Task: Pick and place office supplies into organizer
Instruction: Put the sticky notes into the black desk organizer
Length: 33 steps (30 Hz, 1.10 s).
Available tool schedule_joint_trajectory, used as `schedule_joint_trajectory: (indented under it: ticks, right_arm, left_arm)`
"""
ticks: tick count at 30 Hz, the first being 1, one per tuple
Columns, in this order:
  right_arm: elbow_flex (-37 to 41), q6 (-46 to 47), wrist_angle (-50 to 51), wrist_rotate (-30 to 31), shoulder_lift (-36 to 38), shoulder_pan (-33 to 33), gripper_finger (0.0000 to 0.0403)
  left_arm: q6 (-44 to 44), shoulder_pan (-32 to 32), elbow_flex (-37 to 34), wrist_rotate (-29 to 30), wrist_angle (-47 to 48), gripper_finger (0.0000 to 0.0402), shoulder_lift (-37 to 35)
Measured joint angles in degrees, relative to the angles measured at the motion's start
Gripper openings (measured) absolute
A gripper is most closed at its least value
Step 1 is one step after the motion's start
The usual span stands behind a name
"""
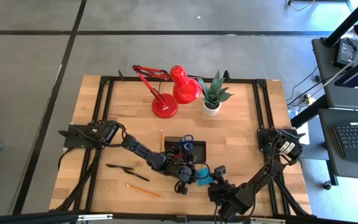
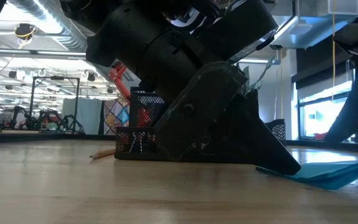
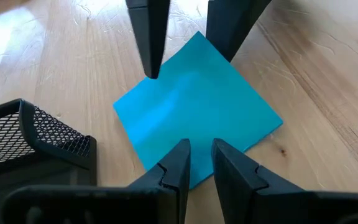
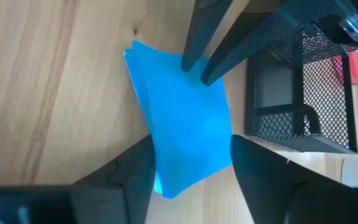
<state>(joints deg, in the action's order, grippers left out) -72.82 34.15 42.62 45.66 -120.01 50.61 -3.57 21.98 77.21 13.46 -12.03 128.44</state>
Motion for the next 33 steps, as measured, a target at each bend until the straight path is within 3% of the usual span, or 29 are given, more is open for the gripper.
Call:
schedule_joint_trajectory:
  ticks: [18,23,33]
  right_arm:
    - [-0.09,-0.17,-0.17,-3.78,0.04,0.06,0.0013]
    - [-0.13,0.07,-0.25,-3.69,0.07,0.04,0.0017]
    - [-1.22,0.07,0.85,-3.84,0.55,0.08,0.0012]
  left_arm:
    - [-0.11,0.02,0.0,-0.06,-0.02,0.0064,0.04]
    - [-0.2,0.22,-0.13,-0.18,1.89,0.0079,-1.44]
    - [-3.55,5.25,-0.13,-0.35,12.59,0.0125,-12.95]
